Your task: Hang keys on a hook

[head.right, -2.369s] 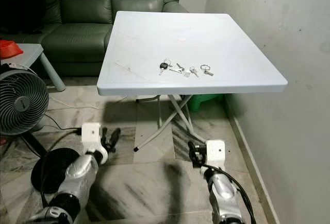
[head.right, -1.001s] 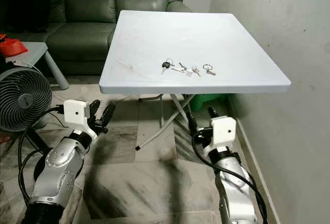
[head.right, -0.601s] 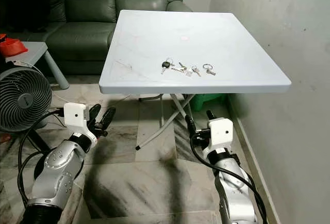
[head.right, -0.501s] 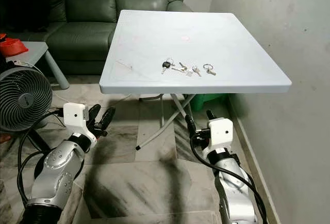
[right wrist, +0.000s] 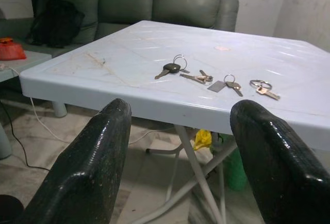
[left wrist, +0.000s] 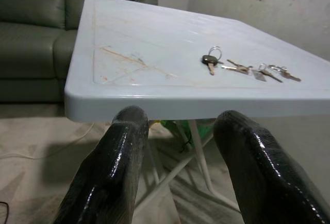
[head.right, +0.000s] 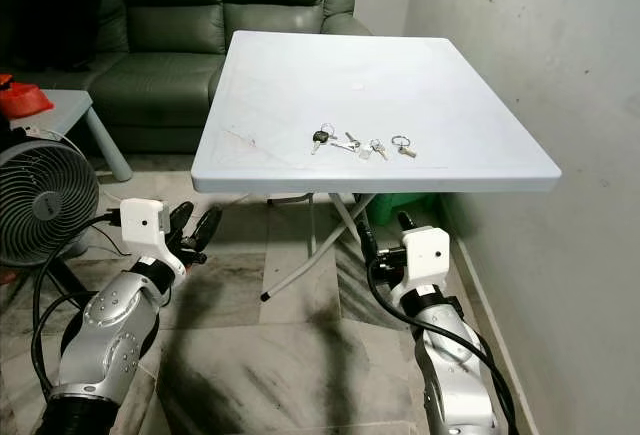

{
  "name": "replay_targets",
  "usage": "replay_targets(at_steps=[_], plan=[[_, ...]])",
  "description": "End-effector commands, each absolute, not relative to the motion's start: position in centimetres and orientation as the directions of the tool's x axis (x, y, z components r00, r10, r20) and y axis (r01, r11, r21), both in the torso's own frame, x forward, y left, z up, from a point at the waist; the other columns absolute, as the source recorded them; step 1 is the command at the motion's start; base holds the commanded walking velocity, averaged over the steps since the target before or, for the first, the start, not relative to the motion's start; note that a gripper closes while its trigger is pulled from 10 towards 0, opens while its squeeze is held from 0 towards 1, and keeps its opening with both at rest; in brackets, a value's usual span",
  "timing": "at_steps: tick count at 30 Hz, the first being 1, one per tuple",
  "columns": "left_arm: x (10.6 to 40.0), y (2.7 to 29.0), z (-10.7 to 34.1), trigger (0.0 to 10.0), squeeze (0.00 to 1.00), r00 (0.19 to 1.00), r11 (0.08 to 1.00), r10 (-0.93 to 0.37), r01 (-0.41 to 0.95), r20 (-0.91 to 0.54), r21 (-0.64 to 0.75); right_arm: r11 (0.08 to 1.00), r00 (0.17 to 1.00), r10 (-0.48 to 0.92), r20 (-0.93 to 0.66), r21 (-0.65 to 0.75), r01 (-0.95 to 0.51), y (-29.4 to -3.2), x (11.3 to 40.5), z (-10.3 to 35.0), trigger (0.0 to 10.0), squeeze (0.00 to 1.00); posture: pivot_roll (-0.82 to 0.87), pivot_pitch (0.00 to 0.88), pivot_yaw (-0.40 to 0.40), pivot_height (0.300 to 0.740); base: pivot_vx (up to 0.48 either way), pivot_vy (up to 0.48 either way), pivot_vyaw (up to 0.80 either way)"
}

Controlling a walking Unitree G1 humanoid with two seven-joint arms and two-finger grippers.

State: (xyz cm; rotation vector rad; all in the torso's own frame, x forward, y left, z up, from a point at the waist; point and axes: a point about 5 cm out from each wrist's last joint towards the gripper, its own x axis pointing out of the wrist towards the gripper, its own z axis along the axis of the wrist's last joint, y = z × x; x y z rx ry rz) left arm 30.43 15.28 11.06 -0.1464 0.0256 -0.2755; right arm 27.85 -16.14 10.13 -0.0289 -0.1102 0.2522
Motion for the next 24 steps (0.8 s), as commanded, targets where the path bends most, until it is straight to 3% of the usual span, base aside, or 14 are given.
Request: replay_targets(at_steps=[1, 24], plan=[[30.67, 15.16, 11.73, 10.0, 0.0, 0.959, 0.949, -0.284, 0.283, 0.012, -0.14, 0.968, 0.962, 0.252, 0.103, -0.038, -0.249, -16.1, 28.06, 10.28, 10.0, 0.0, -0.11, 0.0, -0.017, 0.74, 0.39, 0.0, 0.0], [30.91, 14.22, 11.73, 10.0, 0.0, 0.943, 0.935, -0.331, 0.33, 0.012, -0.129, 0.959, 0.954, 0.283, 0.099, -0.064, -0.277, -16.09, 28.01, 10.22, 10.0, 0.0, -0.11, 0.0, -0.016, 0.74, 0.393, 0.0, 0.0]])
